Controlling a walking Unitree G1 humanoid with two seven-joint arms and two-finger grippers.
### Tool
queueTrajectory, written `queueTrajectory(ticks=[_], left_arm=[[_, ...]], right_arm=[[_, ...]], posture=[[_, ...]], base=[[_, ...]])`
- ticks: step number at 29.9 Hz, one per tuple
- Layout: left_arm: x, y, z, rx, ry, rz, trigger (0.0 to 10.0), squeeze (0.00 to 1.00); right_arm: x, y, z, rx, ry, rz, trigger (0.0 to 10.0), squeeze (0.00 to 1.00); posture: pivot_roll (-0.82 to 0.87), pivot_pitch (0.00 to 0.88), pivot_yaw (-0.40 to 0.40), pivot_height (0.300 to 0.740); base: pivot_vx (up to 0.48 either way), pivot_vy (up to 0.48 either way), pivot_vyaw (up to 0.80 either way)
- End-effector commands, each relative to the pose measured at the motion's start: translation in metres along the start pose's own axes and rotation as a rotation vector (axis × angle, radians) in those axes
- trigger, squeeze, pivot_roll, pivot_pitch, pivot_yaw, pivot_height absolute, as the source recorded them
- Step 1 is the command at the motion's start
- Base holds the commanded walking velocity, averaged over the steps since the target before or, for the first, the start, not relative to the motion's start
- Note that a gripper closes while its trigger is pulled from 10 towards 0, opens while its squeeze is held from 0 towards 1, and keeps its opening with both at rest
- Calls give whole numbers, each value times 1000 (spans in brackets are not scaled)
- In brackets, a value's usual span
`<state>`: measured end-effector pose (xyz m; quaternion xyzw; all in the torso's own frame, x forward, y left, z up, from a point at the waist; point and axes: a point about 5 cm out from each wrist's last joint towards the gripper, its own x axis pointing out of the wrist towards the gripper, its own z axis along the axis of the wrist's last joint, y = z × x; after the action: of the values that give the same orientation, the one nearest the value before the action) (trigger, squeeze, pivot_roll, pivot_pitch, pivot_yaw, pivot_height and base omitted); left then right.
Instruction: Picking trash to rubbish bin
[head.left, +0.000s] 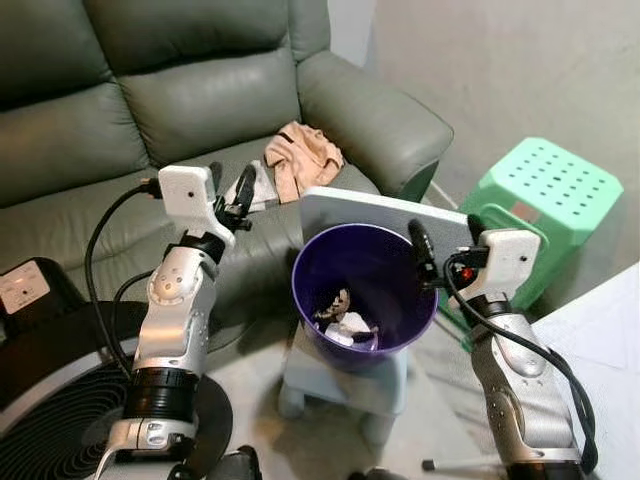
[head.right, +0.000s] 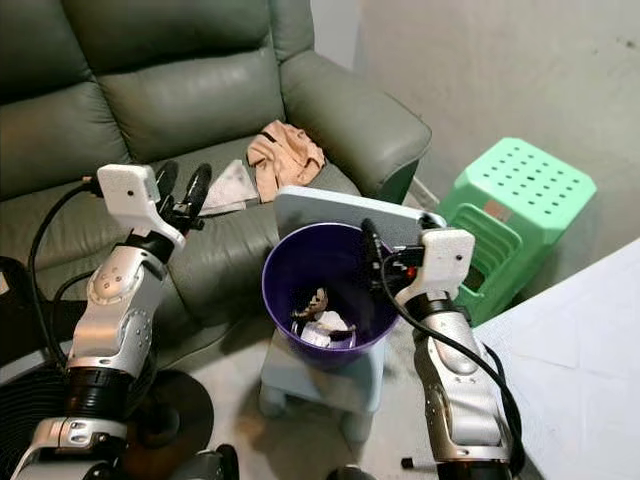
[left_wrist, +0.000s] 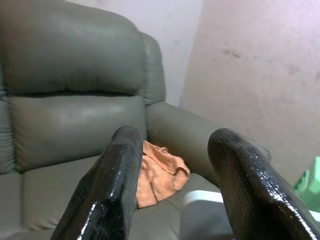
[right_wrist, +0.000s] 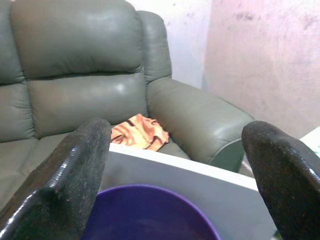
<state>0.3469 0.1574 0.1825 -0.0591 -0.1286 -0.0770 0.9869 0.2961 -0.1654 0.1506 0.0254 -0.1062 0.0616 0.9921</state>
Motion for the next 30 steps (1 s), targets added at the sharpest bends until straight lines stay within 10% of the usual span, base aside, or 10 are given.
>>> queueTrajectory(ticks=[1, 20, 30], left_arm=[[-2, 5, 3, 6, -6, 30, 10000, 0], [-2, 13, -4, 1, 34, 90, 10000, 0], [1, 12, -1, 3, 24, 78, 10000, 0]], right_arm=[[1, -8, 1, -11, -11, -38, 10000, 0], [3, -15, -11, -37, 36, -85, 10000, 0], [5, -15, -13, -46, 42, -93, 10000, 0]], posture=[[-33, 37, -62, 740], [-36, 13, -69, 740], [-45, 8, -62, 740]], base=[[0, 0, 0], [0, 0, 0], [0, 0, -741]])
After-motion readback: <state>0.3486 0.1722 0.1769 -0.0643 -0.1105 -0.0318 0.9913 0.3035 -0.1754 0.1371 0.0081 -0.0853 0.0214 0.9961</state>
